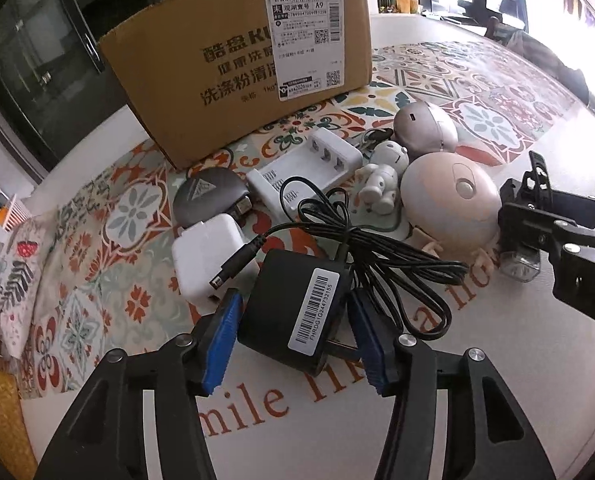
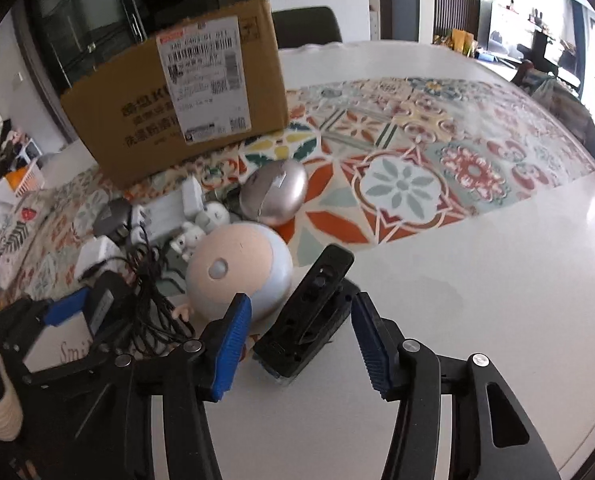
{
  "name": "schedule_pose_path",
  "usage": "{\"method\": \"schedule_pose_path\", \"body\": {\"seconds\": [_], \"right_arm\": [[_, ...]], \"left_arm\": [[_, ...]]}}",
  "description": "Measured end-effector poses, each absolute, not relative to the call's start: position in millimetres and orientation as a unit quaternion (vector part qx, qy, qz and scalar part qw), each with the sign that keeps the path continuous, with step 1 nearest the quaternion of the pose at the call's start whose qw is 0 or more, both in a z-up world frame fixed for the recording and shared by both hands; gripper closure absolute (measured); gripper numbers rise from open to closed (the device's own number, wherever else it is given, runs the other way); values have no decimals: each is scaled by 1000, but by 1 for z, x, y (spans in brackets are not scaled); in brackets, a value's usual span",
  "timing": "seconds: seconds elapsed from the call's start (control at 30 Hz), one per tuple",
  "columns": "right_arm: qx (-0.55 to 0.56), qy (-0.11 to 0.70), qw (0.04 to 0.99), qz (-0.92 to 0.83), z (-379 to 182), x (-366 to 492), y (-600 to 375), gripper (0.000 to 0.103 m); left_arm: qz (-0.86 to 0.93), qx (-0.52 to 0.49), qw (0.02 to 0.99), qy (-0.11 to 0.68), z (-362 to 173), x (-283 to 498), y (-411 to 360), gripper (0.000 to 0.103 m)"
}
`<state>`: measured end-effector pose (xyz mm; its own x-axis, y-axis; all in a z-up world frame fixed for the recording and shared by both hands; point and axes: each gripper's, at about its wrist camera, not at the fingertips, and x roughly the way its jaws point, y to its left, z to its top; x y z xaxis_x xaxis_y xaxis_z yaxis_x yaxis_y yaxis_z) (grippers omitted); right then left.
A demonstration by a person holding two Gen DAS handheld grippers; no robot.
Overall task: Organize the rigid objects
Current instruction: 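Close the left tool on the black power adapter and lift it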
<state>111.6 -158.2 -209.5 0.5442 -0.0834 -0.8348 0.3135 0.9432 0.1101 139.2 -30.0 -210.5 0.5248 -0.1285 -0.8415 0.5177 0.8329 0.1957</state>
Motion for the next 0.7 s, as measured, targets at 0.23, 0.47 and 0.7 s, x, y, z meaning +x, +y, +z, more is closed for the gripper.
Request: {"method": "schedule_pose_path", "body": {"seconds": [0.23,0.47,0.7], "right_arm": [[130,484,857,-118,-225,117,-161,51],[3,498,861,-100,-226,113,-145,71],[-24,487,868,-89,-226,111,-145,71]], "left_arm": [[-183,222,855,432,-212,140,-32,48],[-186,240,843,444,-210,123,-38,49],[-185,243,843,443,-211,120,-39,41]]}}
